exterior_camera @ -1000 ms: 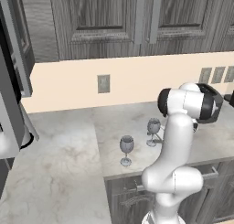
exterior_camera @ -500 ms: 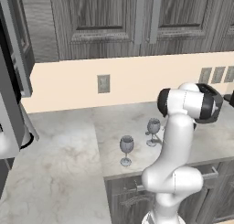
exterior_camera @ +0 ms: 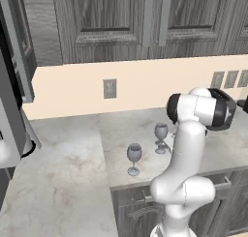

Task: Retrieve the wine glasses from the counter and place one next to each plate.

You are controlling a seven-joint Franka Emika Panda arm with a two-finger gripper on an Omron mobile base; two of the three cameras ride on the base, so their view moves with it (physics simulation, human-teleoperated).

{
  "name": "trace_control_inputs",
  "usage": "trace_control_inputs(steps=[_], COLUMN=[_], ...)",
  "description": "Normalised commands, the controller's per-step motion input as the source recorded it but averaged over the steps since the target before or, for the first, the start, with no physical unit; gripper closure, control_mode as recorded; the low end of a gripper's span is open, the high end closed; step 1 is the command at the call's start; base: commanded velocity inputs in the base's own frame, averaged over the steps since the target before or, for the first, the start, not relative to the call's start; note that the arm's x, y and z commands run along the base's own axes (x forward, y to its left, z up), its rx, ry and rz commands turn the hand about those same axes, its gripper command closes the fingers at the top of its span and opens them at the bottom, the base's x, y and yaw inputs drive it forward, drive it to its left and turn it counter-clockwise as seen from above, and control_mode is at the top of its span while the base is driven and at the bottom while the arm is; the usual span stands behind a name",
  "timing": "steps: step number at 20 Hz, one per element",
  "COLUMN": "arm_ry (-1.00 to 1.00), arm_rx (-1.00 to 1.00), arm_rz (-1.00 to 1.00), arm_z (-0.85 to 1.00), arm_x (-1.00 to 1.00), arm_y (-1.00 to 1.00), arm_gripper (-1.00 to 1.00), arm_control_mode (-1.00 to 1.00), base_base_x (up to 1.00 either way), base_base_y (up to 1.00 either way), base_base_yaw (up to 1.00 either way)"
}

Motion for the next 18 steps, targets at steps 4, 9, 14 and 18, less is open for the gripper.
trace_control_inputs(steps=[4,9,14,18], arm_ry=[0.0,-0.17,-0.43,-0.26], arm_rx=[0.0,0.0,0.0,0.02], arm_rz=[0.0,0.0,0.0,0.0], arm_z=[0.0,0.41,0.96,0.99], arm_x=[-0.01,-0.28,-0.38,-0.39], arm_y=[0.0,0.0,-0.01,0.0], arm_gripper=[1.0,1.0,1.0,1.0], arm_control_mode=[-1.0,-1.0,-1.0,-1.0], base_base_x=[0.0,0.0,0.0,0.0], base_base_y=[0.0,0.0,0.0,0.0], base_base_yaw=[0.0,0.0,0.0,0.0])
